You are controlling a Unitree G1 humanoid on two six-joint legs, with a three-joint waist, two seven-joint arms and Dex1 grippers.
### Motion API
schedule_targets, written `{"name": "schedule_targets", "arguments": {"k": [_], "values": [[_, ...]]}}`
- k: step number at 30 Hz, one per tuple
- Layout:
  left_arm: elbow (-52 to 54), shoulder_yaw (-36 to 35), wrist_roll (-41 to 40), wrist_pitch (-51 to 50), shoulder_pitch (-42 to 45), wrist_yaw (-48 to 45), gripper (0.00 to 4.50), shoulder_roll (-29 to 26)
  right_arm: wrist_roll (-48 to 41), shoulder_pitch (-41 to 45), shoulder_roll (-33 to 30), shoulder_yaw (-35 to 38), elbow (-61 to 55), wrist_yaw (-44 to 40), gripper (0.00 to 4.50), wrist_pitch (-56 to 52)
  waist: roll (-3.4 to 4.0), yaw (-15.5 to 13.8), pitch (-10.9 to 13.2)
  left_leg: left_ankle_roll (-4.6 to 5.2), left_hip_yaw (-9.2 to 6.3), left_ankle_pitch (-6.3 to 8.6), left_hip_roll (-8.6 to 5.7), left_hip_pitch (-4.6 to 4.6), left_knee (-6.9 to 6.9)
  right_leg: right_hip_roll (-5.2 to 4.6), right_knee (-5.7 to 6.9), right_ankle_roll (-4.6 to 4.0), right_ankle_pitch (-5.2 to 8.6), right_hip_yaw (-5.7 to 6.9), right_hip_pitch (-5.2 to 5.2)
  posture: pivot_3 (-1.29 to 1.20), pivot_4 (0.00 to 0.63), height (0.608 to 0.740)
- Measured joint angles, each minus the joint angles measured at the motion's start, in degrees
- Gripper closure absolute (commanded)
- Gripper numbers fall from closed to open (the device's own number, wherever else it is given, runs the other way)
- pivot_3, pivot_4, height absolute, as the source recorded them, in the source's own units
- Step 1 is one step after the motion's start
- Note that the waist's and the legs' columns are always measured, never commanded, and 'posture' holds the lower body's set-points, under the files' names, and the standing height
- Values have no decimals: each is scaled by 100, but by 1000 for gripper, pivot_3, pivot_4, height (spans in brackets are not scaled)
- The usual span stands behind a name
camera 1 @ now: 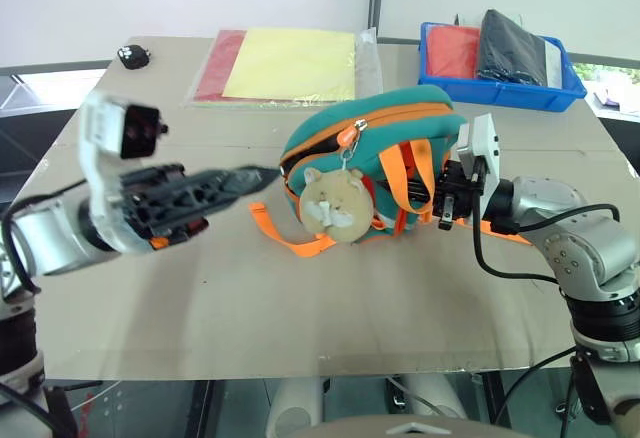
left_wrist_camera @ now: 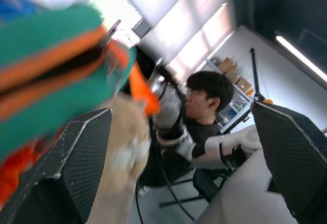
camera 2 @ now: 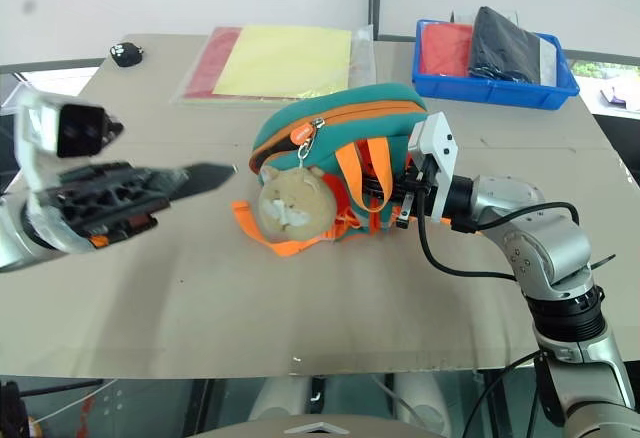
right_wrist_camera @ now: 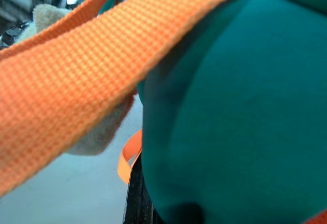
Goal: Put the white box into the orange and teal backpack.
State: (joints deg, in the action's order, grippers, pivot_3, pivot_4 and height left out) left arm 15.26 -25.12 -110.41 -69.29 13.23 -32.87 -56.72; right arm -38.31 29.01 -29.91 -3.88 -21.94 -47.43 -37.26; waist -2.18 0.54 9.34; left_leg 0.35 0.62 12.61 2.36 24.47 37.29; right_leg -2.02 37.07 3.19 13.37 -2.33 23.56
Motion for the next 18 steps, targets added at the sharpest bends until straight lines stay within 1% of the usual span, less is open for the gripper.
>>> {"name": "schedule_targets", "arguments": {"k": [3, 6, 7, 9, 11, 12, 15, 17, 18], "values": [[387, 250, 231, 86, -243, 150, 56, 47, -1, 20, 11, -4, 3, -28, 4500, 0, 0, 3, 0, 0, 4, 0, 1, -2, -1, 0, -1, -1, 0, -2, 0, 0, 150, 740], [626, 578, 600, 383, -272, 310, 56, 496, -13, 21, 12, -4, 0, -41, 4500, -9, 2, -5, 0, 0, 7, 0, 0, -4, -3, 1, -2, -1, 0, -5, -1, 0, 150, 740], [671, 804, 750, 548, -254, 454, 56, 781, -28, 21, 10, -4, -3, -40, 4500, -30, 2, -4, 0, 0, 9, 0, 0, -4, -2, 1, -2, -1, 0, -8, -1, 0, 150, 740], [678, 997, 918, 705, -188, 608, 56, 1032, -48, 19, 4, -1, -14, -40, 4500, -55, 2, -7, 0, 0, 9, 0, 0, -4, -3, 1, -5, 0, -1, -9, -2, 0, 150, 740], [659, 1341, 1278, 1152, 72, 968, 591, 1834, -69, 17, 11, -2, -45, -2, 4500, -104, -1, -36, -4, 0, 9, 0, -2, 0, 2, 2, -6, 1, -2, -10, -3, 0, 150, 740], [655, 1445, 1394, 1252, 101, 1030, 859, 1974, -69, 17, 20, -2, -63, 27, 4500, -111, -6, -32, -7, 0, 8, 0, -2, 0, 2, 2, -6, 1, -2, -10, -3, 0, 150, 740], [664, 1504, 1775, 1392, 117, 1038, 2121, 2095, -61, 16, 58, -2, -64, 134, 4500, -118, -5, 16, -6, 0, 12, 0, -1, -3, -3, 5, -6, 1, -2, -14, 0, 0, 150, 740], [668, 1501, 1895, 1472, 117, 1005, 3096, 2138, -39, 16, 95, -2, -64, 229, 4500, -119, -4, 13, -6, 0, 10, 0, 0, -4, -5, 5, -4, 1, -1, -13, 0, 0, 150, 740], [672, 1489, 1975, 1495, 117, 939, 3472, 2139, -7, 17, 123, 0, -62, 313, 4500, -115, -4, 12, -6, 0, 10, 0, 0, -4, -5, 5, -4, 1, -2, -12, 0, 0, 150, 740]]}}
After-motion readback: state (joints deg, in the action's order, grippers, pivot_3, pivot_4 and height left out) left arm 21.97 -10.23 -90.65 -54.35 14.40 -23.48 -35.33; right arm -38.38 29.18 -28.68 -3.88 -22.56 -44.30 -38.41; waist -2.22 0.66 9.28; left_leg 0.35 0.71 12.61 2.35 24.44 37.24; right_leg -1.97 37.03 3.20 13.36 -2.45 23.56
